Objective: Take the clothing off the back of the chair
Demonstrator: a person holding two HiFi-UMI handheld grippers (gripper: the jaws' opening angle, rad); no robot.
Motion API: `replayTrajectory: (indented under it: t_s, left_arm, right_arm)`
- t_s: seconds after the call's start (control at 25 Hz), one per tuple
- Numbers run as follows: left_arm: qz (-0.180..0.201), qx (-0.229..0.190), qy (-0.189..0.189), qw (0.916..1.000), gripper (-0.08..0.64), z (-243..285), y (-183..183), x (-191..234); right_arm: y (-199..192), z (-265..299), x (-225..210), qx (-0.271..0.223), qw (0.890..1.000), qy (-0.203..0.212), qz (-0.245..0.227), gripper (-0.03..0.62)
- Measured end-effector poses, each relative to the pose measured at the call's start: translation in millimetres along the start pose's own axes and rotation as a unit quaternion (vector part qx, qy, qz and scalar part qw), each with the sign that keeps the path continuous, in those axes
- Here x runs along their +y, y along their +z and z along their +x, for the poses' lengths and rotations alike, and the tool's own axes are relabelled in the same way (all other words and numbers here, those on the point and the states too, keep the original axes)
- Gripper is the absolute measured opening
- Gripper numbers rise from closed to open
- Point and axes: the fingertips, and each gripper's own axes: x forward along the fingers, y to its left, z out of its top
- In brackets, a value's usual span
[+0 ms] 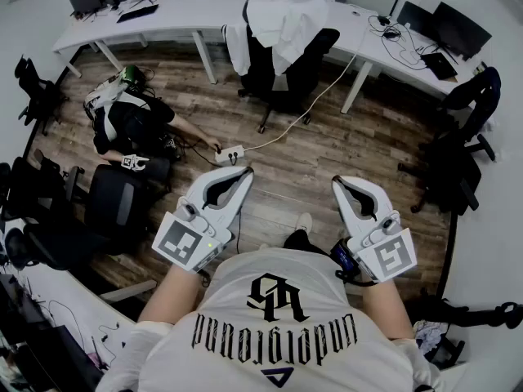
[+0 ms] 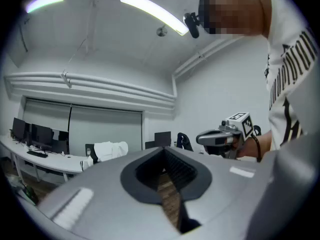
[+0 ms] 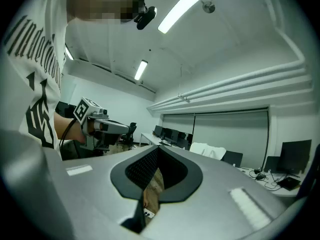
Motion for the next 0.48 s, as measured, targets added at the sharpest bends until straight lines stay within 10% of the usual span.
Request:
replayTrajectory:
  t_s: [0.48]
  left_arm:
    - [0.002,0.0,-0.01,0.9999,0.05,33.9,-6.1,12.1]
  right_arm:
    - [-10.6,19.6,-32.0,0.002,1.0,-0.012,-0.003,0.005]
